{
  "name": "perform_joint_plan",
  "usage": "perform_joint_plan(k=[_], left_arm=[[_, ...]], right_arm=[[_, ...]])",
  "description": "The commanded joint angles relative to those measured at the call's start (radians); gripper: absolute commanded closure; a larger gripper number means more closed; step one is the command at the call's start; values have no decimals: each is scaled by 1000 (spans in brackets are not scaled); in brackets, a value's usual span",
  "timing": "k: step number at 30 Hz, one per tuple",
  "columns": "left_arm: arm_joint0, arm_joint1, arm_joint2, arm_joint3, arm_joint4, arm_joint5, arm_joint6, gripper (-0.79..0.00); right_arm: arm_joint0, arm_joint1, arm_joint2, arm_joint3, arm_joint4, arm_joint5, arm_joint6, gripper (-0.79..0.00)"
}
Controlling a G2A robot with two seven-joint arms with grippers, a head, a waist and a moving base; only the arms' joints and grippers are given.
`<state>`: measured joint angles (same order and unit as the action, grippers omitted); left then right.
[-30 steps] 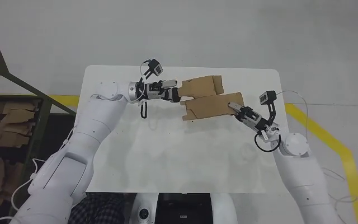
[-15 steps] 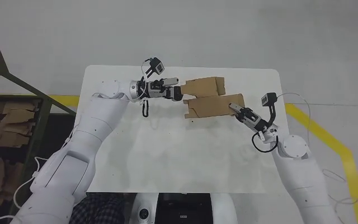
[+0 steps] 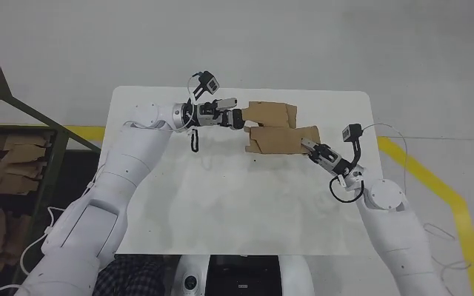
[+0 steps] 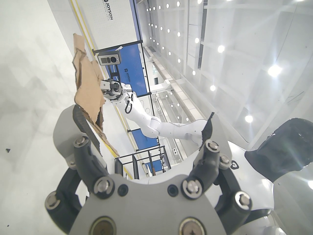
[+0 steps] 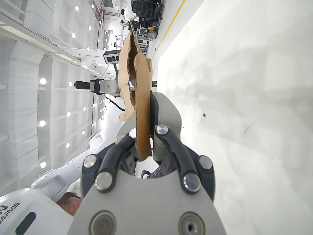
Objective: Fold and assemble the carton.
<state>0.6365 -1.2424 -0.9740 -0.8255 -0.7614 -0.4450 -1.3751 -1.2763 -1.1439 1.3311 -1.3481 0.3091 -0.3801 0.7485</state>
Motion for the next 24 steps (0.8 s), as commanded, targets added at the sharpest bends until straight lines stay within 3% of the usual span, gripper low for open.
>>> perform_joint_plan(k=[1, 24], left_arm=[[-1, 0, -2, -1, 7, -2, 2, -785], [-11, -20, 2, 50, 35, -3, 3, -785]], right_arm=[[-1, -1, -1, 1, 16, 1, 0, 0], [-18, 4, 22, -22, 59, -13, 25, 0]])
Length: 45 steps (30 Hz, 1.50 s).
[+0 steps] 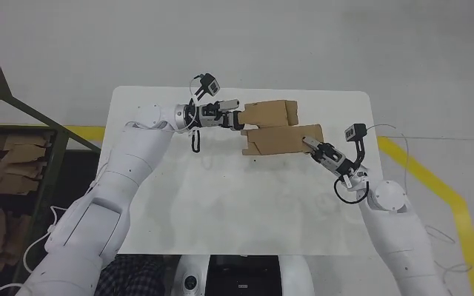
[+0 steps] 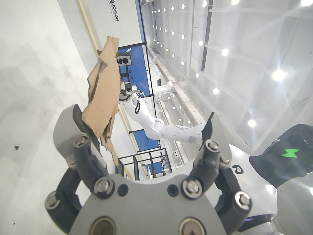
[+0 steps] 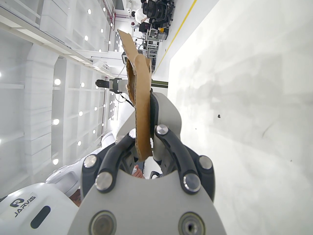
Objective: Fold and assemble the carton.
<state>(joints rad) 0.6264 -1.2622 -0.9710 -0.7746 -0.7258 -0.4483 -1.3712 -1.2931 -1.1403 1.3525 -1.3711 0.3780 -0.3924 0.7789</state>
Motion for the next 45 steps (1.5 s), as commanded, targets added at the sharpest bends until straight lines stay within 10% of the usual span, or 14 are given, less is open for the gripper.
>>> perform_joint_plan(k=[1, 45], left_arm=[[-1, -1, -3, -3, 0, 1, -1, -785], [-36, -35, 22, 31, 119, -5, 78, -785]], right_arm=[[-2, 1, 1, 1, -26, -1, -14, 0], [-54, 9, -1, -121, -211, 19, -127, 0]])
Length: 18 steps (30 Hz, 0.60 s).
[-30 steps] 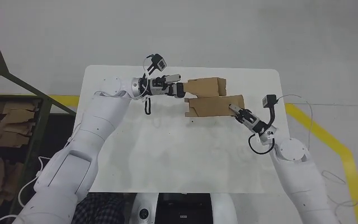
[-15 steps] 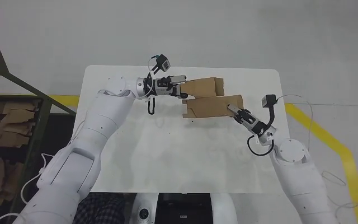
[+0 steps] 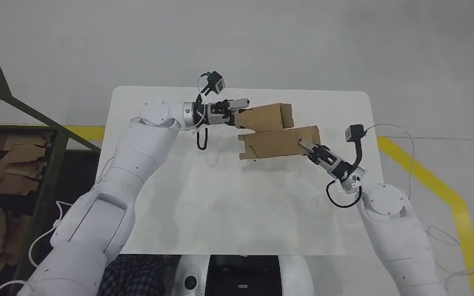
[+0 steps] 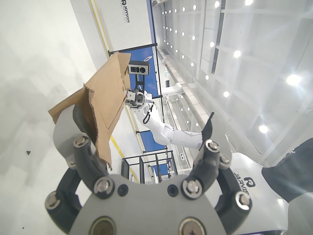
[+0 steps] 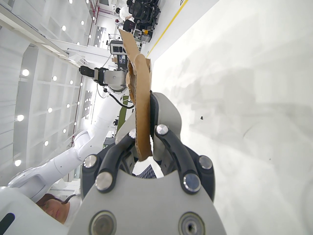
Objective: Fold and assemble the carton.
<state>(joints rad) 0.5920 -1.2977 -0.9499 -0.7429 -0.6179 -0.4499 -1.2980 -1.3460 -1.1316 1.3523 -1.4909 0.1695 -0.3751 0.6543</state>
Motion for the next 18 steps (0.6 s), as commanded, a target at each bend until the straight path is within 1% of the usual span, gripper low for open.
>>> perform_joint_plan(k=[1, 2, 5, 6, 8, 12, 13, 15, 16, 18], left_arm=[[-3, 0, 1, 0, 21, -6, 12, -785], [-3, 0, 1, -1, 26, -6, 16, -785], [-3, 1, -1, -1, 47, -2, 34, -702], [-2, 2, -1, -1, 54, 0, 38, -690], [-2, 3, -3, -3, 69, 1, 48, -610], [2, 5, -5, -12, 89, 4, 58, -419], [4, 5, -6, -15, 95, 6, 60, -388], [6, 6, -6, -20, 105, 9, 67, -360], [7, 6, -7, -22, 108, 11, 70, -329], [9, 7, -7, -25, 117, 15, 75, -299]], right_arm=[[-2, 0, -1, -3, -3, 3, -7, 0], [-3, 0, -1, -3, -3, 6, -10, 0], [-4, -1, -2, -6, -1, 9, -16, 0], [-4, 0, -1, -8, -1, 10, -17, 0], [-5, 0, 0, -11, -1, 11, -20, 0], [-8, 0, 3, -17, -3, 18, -29, 0], [-9, 0, 4, -18, -6, 20, -30, 0], [-11, 1, 4, -22, -7, 24, -34, 0], [-11, 1, 5, -24, -7, 24, -35, 0], [-13, 1, 6, -28, -9, 24, -36, 0]])
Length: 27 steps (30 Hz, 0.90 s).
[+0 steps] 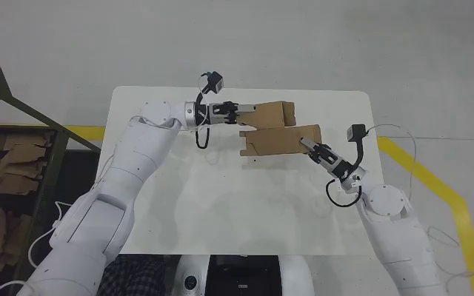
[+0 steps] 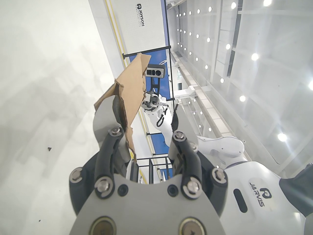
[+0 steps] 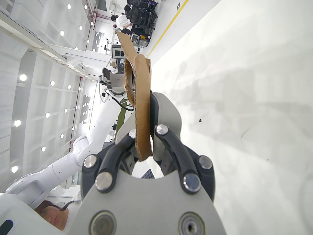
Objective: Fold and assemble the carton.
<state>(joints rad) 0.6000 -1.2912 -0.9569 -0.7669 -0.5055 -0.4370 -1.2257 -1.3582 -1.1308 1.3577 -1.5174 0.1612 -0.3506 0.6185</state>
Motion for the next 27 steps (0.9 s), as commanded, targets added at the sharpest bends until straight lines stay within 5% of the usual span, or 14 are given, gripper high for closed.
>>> perform_joint_plan(k=[1, 7, 16, 21, 22, 23, 25, 27], left_arm=[[1, 1, 0, -2, 10, 4, 6, -289], [3, 2, 0, -10, 38, 15, 17, -219], [7, 3, -3, -22, 57, 24, 23, 0], [10, 1, -7, -28, 41, 26, 10, 0], [12, 1, -9, -29, 29, 25, 2, 0], [12, 1, -12, -31, 16, 24, -8, 0], [10, 2, -17, -30, 12, 20, -18, 0], [12, 2, -22, -31, 1, 17, -31, 0]], right_arm=[[-2, 0, 1, -4, -2, 0, -1, 0], [-9, 2, 11, -16, -2, 4, -8, 0], [-16, 3, 18, -35, 2, 13, -8, 0], [-20, 4, 22, -39, 4, 16, -8, 0], [-20, 4, 23, -37, 4, 17, -10, -46], [-19, 4, 23, -34, 5, 19, -12, -280], [-17, 4, 23, -26, 8, 25, -16, -480], [-12, 3, 22, -15, 11, 29, -18, -785]])
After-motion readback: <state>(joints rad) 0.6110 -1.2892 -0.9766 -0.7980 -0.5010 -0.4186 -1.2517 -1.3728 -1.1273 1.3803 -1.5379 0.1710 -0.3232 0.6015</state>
